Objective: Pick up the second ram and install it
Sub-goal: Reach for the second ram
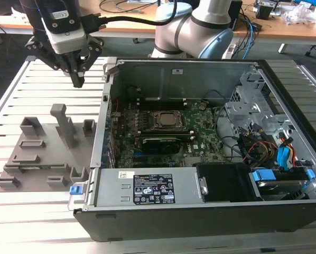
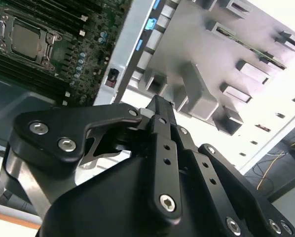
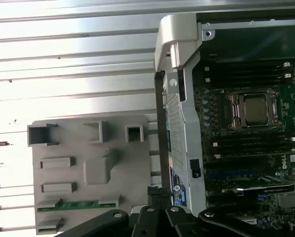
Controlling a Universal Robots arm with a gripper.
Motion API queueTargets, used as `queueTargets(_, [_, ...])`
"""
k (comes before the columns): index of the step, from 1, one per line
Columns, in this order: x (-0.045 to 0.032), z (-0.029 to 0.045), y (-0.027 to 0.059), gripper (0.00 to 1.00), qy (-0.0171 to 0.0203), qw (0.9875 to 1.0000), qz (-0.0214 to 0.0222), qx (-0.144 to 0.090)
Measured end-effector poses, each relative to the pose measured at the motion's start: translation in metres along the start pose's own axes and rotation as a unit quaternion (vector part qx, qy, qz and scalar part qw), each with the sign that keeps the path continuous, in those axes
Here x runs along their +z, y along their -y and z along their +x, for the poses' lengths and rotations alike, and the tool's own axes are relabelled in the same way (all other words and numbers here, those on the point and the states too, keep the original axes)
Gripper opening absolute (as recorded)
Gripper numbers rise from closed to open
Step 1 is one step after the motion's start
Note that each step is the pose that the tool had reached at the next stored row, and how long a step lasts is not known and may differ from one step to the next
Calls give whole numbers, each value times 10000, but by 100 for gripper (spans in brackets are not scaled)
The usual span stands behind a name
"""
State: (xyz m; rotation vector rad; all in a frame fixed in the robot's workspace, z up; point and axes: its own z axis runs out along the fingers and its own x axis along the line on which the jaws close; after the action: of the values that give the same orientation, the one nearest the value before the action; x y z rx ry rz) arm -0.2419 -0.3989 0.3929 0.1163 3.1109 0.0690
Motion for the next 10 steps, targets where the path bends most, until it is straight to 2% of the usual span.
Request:
queueTargets(3, [-2,94,7,11,1,10000,0,0])
queueTargets(8, [-6,296,22,11,1,10000,0,0])
queueTargets(9, [-8,367,27,11,2,10000,0,1])
queueTargets(10, [-8,388,29,11,3,10000,0,0])
